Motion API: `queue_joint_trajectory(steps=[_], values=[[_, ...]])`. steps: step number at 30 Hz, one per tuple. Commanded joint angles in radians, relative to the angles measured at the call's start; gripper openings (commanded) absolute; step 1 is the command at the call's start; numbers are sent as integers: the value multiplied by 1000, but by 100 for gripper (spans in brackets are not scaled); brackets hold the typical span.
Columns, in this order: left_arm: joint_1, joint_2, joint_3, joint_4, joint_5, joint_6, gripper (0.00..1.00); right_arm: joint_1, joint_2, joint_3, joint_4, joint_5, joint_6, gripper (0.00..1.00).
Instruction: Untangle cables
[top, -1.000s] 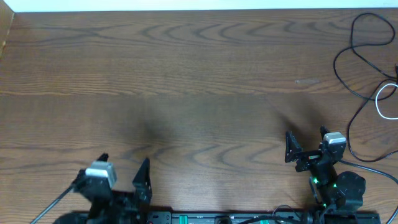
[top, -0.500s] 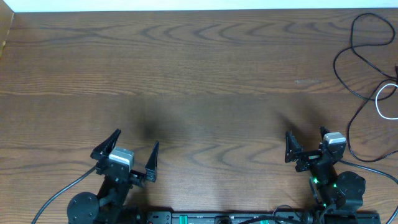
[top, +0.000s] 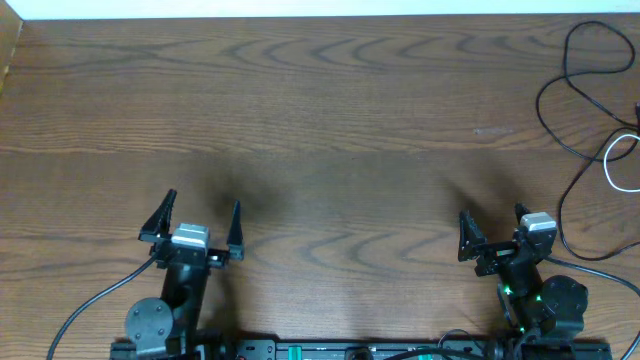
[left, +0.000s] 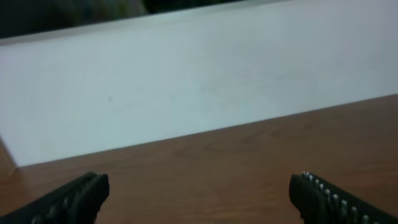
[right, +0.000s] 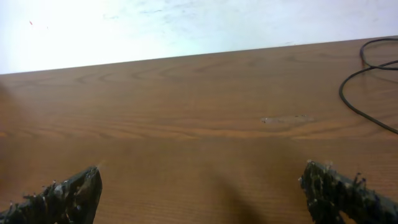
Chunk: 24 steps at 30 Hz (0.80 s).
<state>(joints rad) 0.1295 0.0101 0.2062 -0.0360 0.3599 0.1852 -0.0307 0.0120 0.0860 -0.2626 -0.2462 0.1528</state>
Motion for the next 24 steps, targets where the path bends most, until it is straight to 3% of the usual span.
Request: queue_joint_trajectory(steps=[1,5,14,21,24], values=[[-11,-8,-93,116,-49,4,98,-4,-6,-3,1,1,11,99],[-29,-8,-153,201,-81,-3,98,-4,-6,-3,1,1,11,99],[-32,-8,-202,203,-144,-5,98,-4,-6,-3,1,1,11,99],[-80,-8,-202,140,-277,-5,98,-4,-6,-3,1,1,11,99],[-85,-8,-202,44,-279,-6,98,-4,-6,-3,1,1,11,99]])
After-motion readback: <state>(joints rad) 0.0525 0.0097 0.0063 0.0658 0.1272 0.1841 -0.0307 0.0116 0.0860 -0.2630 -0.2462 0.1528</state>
